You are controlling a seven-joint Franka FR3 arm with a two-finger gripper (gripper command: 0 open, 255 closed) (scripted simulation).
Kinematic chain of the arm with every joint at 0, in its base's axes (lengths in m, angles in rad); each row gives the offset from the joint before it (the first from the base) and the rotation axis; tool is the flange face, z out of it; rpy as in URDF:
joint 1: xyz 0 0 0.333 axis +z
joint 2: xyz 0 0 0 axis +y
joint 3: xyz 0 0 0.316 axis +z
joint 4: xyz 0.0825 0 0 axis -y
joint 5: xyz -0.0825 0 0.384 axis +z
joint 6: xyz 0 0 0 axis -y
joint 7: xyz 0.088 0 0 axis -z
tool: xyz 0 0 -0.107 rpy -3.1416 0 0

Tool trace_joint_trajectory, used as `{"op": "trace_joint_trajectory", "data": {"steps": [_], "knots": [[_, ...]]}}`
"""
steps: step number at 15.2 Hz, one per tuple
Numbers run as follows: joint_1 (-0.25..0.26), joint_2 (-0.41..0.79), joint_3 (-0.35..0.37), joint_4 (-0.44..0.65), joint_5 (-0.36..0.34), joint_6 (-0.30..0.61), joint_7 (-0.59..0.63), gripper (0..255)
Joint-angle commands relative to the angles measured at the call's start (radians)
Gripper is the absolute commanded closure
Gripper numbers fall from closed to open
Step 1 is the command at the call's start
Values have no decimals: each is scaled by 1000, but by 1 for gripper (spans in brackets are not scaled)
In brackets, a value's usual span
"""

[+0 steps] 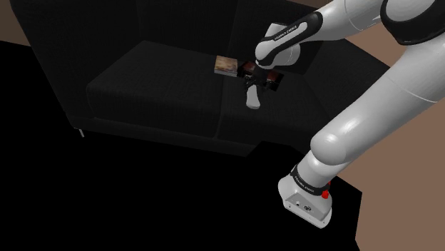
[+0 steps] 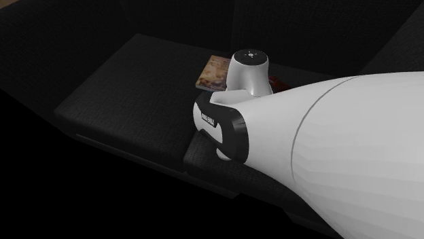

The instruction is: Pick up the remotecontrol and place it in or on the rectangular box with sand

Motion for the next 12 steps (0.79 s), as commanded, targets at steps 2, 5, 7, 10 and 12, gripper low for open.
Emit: {"op": "trace_joint_trajectory", "data": {"steps": [2, 5, 7, 10, 12], "knots": [[0, 0, 0, 0, 0, 0, 0, 255], [0, 0, 0, 0, 0, 0, 0, 255], [0, -20, 1, 10, -4, -29, 3, 255], [-1, -47, 2, 26, -9, -73, 7, 255], [-2, -65, 3, 38, -12, -102, 9, 255]]}}
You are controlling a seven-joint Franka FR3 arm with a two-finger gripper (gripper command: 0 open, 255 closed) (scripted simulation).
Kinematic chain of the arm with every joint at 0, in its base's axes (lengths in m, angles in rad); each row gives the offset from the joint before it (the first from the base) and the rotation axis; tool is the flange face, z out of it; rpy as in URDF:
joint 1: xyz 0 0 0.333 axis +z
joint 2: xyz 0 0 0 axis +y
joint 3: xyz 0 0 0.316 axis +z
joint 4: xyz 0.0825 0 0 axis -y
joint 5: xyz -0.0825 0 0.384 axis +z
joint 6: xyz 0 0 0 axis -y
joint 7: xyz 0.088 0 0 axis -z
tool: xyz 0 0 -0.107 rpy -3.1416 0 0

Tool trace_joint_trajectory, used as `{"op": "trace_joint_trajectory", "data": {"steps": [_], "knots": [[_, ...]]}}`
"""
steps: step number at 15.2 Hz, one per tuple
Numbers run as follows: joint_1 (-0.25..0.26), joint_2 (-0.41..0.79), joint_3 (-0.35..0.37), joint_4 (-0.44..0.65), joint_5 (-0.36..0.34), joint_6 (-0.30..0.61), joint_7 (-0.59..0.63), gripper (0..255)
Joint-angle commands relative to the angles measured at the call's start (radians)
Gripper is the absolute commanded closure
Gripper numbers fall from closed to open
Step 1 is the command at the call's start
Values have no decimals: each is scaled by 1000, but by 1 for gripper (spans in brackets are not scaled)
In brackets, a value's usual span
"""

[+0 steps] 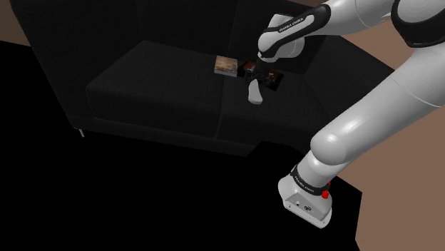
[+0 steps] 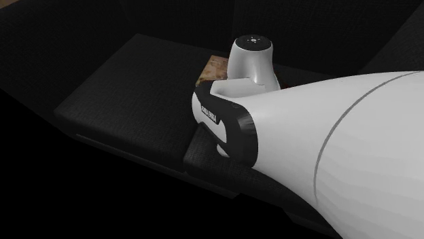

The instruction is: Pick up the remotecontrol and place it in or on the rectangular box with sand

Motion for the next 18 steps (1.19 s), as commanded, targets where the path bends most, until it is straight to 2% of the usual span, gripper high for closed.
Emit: {"op": "trace_joint_trajectory", "data": {"steps": [1, 18], "knots": [[-1, -17, 1, 11, -3, -28, 1, 255], [-2, -120, 11, 151, -13, -270, 11, 255]]}}
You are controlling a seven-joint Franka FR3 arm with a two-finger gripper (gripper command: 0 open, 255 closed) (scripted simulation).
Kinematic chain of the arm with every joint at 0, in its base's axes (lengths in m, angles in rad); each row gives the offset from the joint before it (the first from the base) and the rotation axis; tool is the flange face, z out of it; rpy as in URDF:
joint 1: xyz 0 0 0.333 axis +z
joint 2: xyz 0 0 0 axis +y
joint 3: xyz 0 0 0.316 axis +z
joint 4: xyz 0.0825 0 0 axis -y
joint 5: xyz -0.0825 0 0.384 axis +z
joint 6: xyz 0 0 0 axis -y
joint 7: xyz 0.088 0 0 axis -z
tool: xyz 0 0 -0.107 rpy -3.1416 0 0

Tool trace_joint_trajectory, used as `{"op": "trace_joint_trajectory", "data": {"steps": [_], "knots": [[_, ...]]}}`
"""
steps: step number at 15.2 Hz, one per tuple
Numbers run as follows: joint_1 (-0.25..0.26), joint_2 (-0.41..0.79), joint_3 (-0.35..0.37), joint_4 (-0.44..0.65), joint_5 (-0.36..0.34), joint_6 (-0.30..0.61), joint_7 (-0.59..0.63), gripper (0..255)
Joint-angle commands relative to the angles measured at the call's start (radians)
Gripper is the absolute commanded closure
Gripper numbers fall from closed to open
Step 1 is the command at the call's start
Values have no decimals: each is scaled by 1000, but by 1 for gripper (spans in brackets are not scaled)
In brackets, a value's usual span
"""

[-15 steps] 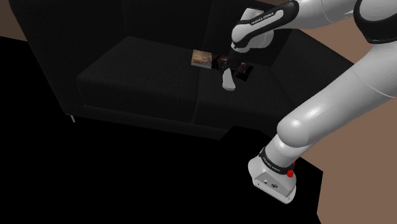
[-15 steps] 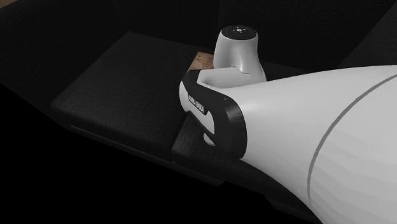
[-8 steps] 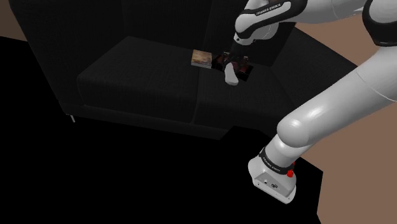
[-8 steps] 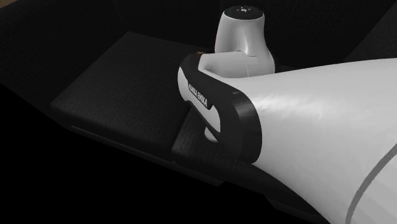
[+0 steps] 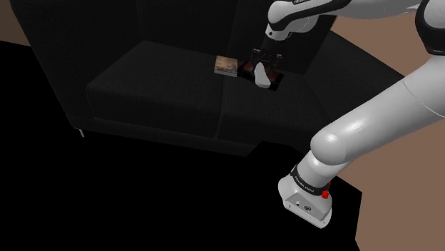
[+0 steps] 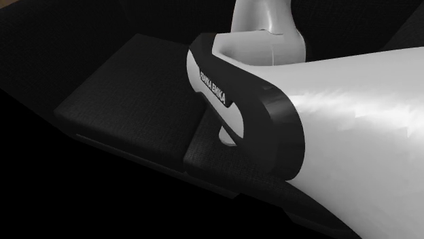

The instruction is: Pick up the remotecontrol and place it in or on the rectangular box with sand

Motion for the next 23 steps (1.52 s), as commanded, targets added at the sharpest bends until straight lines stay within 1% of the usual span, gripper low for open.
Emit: {"op": "trace_joint_trajectory", "data": {"steps": [1, 2, 4, 11, 15, 18, 19, 23], "knots": [[0, -6, 0, 24, 0, -30, -1, 255], [0, -6, 0, 25, 0, -31, -1, 255], [-11, 54, -25, 88, 6, -34, -42, 255], [-54, 278, -100, 345, 58, -71, -185, 255], [-92, 419, -127, 523, 103, -114, -263, 255], [-129, 533, -140, 677, 141, -160, -315, 255], [-154, 604, -145, 777, 163, -194, -342, 255], [-154, 611, -141, 733, 166, -143, -345, 255]]}}
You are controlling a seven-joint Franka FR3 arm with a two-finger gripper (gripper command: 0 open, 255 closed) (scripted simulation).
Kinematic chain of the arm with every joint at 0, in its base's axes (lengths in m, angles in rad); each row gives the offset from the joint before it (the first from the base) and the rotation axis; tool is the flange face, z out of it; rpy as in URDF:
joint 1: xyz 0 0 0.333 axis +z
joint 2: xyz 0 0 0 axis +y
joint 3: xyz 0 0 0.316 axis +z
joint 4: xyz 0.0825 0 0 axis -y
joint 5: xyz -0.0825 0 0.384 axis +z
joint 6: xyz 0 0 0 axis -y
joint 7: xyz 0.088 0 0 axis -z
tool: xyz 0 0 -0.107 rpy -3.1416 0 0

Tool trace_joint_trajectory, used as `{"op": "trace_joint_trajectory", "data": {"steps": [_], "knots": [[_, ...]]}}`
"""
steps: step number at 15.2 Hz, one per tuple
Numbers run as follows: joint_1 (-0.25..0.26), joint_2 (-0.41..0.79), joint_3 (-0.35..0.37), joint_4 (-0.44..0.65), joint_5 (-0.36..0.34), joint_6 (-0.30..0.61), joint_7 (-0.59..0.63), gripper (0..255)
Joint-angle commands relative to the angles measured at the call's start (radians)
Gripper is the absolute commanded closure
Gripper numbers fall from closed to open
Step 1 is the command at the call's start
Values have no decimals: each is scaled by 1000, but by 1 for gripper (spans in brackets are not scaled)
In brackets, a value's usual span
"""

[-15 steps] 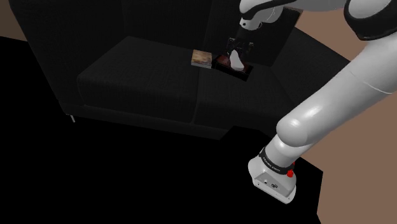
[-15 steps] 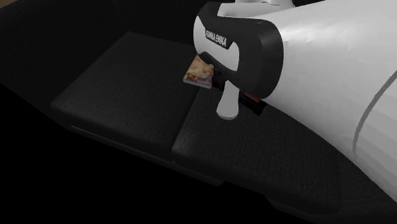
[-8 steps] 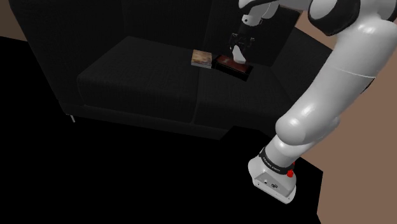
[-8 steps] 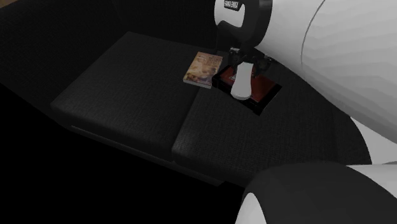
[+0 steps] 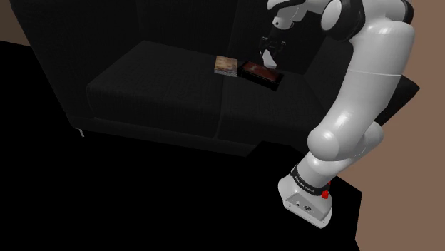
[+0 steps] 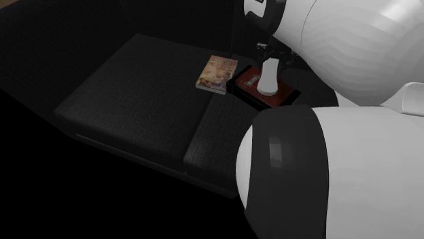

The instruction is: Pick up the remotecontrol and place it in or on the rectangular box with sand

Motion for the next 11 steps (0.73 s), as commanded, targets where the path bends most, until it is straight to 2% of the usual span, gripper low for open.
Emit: {"op": "trace_joint_trajectory", "data": {"steps": [1, 11], "knots": [[-1, 11, 1, -10, 4, 22, -3, 255], [-2, 45, 7, -97, 19, 141, -14, 255]]}}
